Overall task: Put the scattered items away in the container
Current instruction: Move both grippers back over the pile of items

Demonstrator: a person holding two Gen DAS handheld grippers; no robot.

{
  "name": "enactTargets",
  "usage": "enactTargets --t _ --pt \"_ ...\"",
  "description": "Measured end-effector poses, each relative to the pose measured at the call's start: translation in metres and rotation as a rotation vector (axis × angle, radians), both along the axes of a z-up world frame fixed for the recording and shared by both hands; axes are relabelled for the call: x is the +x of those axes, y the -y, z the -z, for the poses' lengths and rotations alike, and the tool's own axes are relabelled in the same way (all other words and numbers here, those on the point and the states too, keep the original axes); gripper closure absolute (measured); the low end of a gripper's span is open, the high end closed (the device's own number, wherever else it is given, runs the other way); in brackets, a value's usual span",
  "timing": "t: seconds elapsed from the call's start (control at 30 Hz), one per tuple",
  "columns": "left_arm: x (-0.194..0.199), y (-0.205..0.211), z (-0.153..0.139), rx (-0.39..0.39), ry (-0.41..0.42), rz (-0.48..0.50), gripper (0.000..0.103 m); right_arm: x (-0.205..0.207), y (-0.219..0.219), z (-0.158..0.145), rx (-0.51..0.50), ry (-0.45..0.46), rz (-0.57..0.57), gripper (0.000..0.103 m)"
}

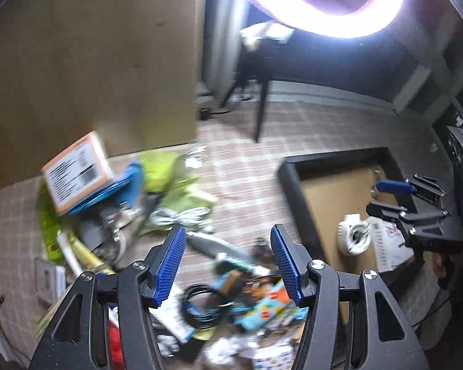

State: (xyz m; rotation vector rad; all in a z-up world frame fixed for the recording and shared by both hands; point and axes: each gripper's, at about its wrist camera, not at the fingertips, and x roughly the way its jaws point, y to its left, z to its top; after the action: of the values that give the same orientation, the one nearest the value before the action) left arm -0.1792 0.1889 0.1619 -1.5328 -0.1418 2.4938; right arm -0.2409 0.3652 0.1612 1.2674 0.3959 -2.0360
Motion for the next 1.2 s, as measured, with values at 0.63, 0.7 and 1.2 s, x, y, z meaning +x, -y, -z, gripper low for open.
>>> enactTargets --t 0.63,0.7,1.2 --pt "-0.023 0.037 0.078 0.059 0.176 -0.092 0.055 -0.026 0.119 0.043 0.048 0.097 -0.192 0.066" --pt "-0.025 0.034 0.083 0.059 0.19 -0.078 0.055 -0.024 0.115 0.05 0.062 0.11 -0.202 0.066" --pt "-0.032 0.044 0.055 -0.02 0.139 -0.042 0.055 -0.016 0.091 0.06 0.05 0.17 -0.18 0.066"
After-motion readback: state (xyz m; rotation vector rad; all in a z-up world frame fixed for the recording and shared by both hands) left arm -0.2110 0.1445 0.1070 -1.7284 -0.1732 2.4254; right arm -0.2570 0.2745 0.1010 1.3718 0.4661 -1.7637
